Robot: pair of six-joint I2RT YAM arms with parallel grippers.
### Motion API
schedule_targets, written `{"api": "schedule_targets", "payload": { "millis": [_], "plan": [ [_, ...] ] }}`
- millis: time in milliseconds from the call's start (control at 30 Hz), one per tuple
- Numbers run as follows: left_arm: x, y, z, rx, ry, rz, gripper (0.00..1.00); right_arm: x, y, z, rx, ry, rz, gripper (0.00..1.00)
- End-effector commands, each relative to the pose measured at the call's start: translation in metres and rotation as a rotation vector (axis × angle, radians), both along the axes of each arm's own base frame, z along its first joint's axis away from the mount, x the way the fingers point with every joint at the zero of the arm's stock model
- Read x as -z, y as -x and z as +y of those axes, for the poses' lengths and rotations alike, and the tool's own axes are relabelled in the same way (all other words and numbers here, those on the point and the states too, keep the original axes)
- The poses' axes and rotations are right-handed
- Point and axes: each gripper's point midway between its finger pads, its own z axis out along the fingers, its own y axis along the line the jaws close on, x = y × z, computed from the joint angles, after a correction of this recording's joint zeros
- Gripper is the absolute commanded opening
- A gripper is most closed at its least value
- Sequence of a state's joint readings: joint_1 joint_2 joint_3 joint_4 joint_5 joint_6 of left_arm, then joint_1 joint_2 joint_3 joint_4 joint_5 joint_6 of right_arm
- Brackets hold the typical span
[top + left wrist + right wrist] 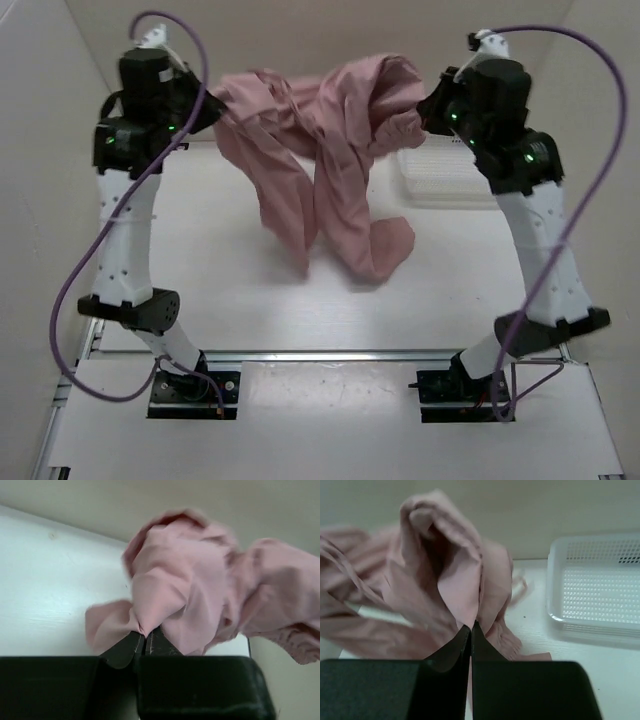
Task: Fold and stack the trousers
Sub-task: Flatten the trousers out
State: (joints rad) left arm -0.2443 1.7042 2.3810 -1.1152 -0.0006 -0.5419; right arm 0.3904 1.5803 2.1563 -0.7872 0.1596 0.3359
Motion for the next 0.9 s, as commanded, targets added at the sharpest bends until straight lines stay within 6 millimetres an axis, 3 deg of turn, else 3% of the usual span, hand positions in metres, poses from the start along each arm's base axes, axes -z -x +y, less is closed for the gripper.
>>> {"api": "schedule_targets", "payload": {
  "millis": [0,33,67,100,133,167,200,233,300,333,367,433,467,500,533,567,600,667,700,733,800,833,867],
  "plan": [
    [-0.032,0.039,0.025,-0.011,0.003,-0.054,0.10,-0.029,0.048,-0.023,0.015,0.050,-0.093,0.00],
    [-0.010,0.035,0.033,-0.040,0.004,0.002,0.10,-0.027,0.054,-0.030,0.038,0.048,-0.108,0.00],
    [-0.001,0.037,0.040,-0.062,-0.002,0.012,0.10,-0.038,0.078,-0.046,0.069,0.029,-0.163,0.00],
    [-0.005,0.051,0.050,-0.099,0.011,-0.011,0.10,0.001,0.073,-0.060,0.151,0.068,-0.103,0.00],
    [0.001,0.047,0.066,-0.154,0.018,-0.020,0.20,0.017,0.080,-0.071,0.202,0.076,-0.083,0.00],
    [0.041,0.044,0.076,-0.181,0.002,0.076,0.43,0.021,0.101,-0.092,0.272,0.059,-0.097,0.00],
    [0.054,0.046,0.085,-0.207,-0.001,0.105,0.93,0.075,0.102,-0.104,0.344,0.106,0.002,0.14],
    [0.066,0.046,0.089,-0.207,0.008,0.139,1.00,0.098,0.110,-0.123,0.448,0.074,0.054,0.31],
    [0.095,0.043,0.096,-0.214,0.001,0.235,1.00,0.127,0.131,-0.144,0.530,0.059,0.116,0.79],
    [0.102,0.045,0.095,-0.200,-0.005,0.265,1.00,0.147,0.139,-0.153,0.579,0.047,0.182,0.97],
    [0.106,0.046,0.089,-0.162,0.000,0.276,1.00,0.169,0.143,-0.155,0.592,0.064,0.241,1.00],
    [0.114,0.044,0.081,-0.136,0.001,0.293,1.00,0.189,0.152,-0.153,0.585,0.054,0.318,1.00],
    [0.114,0.047,0.076,-0.111,-0.008,0.290,0.91,0.198,0.150,-0.148,0.566,0.059,0.349,0.94],
    [0.119,0.049,0.067,-0.077,-0.025,0.290,0.78,0.207,0.152,-0.145,0.550,0.063,0.374,0.80],
    [0.116,0.054,0.060,-0.040,-0.023,0.272,0.60,0.214,0.152,-0.141,0.531,0.063,0.399,0.46],
    [0.121,0.060,0.052,0.001,-0.023,0.282,0.44,0.218,0.153,-0.137,0.509,0.057,0.415,0.31],
    [0.140,0.067,0.045,0.024,-0.030,0.330,0.15,0.230,0.154,-0.124,0.445,0.032,0.454,0.20],
    [0.153,0.080,0.034,0.066,-0.027,0.349,0.10,0.242,0.153,-0.107,0.367,-0.007,0.485,0.04],
    [0.162,0.090,0.016,0.126,-0.015,0.369,0.10,0.251,0.155,-0.101,0.339,-0.016,0.508,0.04],
    [0.187,0.103,0.009,0.145,-0.014,0.423,0.10,0.274,0.161,-0.088,0.278,-0.028,0.584,0.05],
    [0.210,0.117,-0.020,0.198,0.008,0.472,0.19,0.293,0.162,-0.078,0.232,-0.050,0.639,0.27],
    [0.234,0.129,-0.027,0.212,0.006,0.530,0.24,0.306,0.164,-0.072,0.210,-0.051,0.686,0.36],
    [0.244,0.136,-0.035,0.231,0.005,0.554,0.47,0.315,0.166,-0.068,0.188,-0.059,0.716,0.49]
  ]
}}
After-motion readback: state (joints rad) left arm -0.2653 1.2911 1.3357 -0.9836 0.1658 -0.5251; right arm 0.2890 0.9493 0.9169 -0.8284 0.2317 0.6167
